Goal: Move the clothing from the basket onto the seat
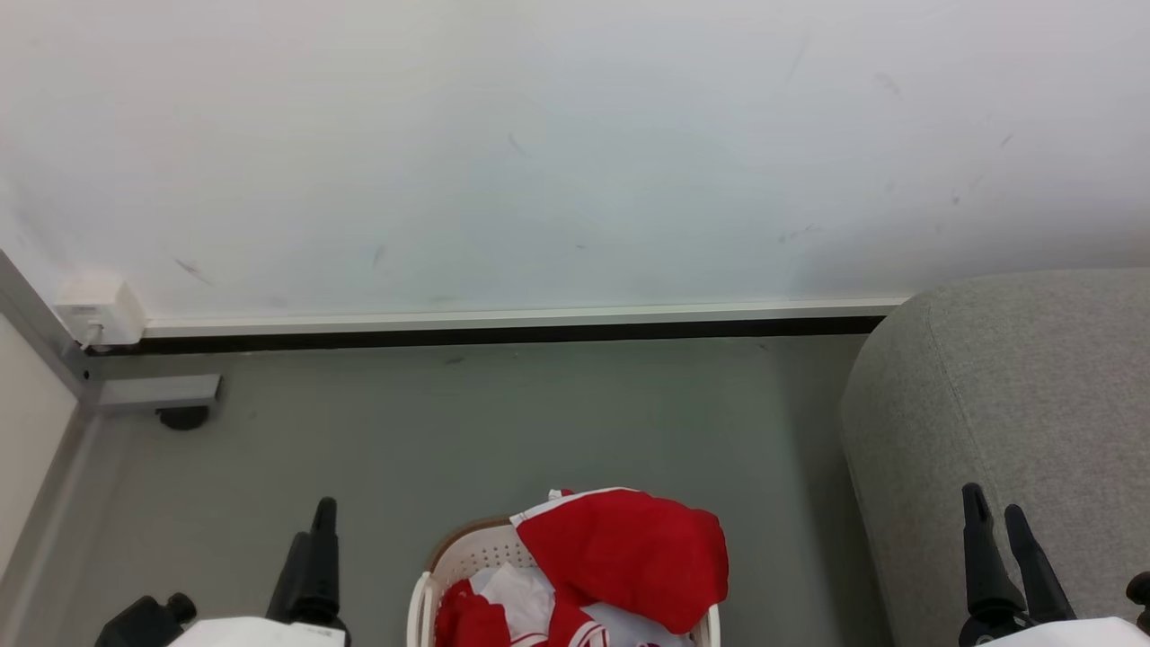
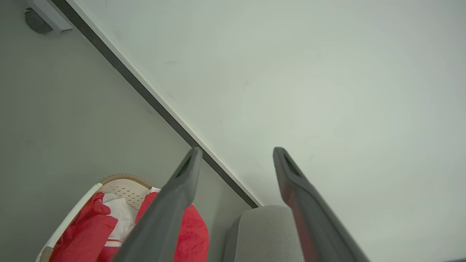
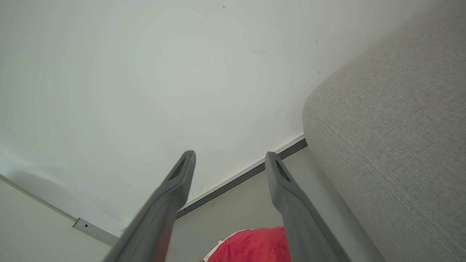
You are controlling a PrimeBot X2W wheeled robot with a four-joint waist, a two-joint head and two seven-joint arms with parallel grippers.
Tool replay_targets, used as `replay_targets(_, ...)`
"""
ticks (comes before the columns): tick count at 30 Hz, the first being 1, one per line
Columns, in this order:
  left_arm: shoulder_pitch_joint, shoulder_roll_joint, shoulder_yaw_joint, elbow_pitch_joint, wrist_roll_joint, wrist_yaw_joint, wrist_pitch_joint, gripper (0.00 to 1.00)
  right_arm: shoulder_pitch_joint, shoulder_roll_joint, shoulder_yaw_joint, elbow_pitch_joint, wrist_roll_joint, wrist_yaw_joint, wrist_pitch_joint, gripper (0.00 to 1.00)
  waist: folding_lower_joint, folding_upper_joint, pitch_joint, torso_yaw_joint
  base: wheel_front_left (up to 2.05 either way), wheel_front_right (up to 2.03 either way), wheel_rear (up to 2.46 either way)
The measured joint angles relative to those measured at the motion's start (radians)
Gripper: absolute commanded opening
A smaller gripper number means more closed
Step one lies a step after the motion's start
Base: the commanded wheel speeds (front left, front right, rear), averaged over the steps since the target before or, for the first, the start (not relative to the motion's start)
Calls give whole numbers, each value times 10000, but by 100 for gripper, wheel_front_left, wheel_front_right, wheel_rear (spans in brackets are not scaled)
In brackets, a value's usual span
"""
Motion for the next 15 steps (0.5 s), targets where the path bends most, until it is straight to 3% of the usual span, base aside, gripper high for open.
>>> replay_targets(15,91,10,-207,-188,2048,52,-460,100,120,-15,148,-169,-1990,0,-508,100,0,0,-7,78,0,0,0)
